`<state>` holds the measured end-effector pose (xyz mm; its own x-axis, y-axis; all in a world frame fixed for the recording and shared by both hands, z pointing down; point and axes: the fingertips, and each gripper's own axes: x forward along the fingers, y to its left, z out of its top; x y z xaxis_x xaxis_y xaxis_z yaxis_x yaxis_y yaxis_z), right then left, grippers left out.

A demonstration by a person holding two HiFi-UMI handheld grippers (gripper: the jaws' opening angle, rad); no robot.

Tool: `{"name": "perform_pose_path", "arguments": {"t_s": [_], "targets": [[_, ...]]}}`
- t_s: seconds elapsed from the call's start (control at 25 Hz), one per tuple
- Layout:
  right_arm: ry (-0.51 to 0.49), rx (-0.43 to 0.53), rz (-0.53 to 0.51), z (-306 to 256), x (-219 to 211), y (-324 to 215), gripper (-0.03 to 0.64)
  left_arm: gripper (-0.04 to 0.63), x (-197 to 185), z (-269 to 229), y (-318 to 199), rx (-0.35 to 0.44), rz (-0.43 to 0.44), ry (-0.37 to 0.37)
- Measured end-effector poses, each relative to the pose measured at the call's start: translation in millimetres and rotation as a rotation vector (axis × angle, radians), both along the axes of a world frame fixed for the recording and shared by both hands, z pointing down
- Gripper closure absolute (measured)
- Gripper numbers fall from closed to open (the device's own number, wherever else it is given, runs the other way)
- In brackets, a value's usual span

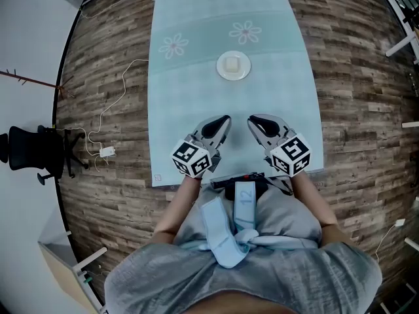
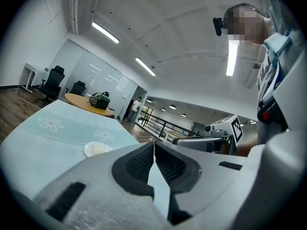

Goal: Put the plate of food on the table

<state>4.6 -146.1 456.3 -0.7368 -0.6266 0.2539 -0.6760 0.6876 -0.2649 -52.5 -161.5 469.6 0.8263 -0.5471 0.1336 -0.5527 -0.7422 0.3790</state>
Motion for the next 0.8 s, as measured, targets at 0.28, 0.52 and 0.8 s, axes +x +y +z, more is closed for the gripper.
{"name": "perform_pose_path", "arguments": {"t_s": [0.28, 0.52, 0.8], "targets": [[-0.005, -0.004, 0.02, -2.3, 6.1, -4.0, 0.575, 0.575, 2.0, -1.3, -0.4, 0.0, -0.001, -0.003], [-0.013, -0.008, 0.025, -4.2, 7.1, -6.8, 0.575, 0.574, -0.3, -1.2, -0.3, -0.003, -0.002, 0.0], [-0.02, -0.023, 0.02, -3.3, 5.1, -7.8, 0.578, 0.575, 2.5, -3.1, -3.4, -0.004, 0.001, 0.008]]}}
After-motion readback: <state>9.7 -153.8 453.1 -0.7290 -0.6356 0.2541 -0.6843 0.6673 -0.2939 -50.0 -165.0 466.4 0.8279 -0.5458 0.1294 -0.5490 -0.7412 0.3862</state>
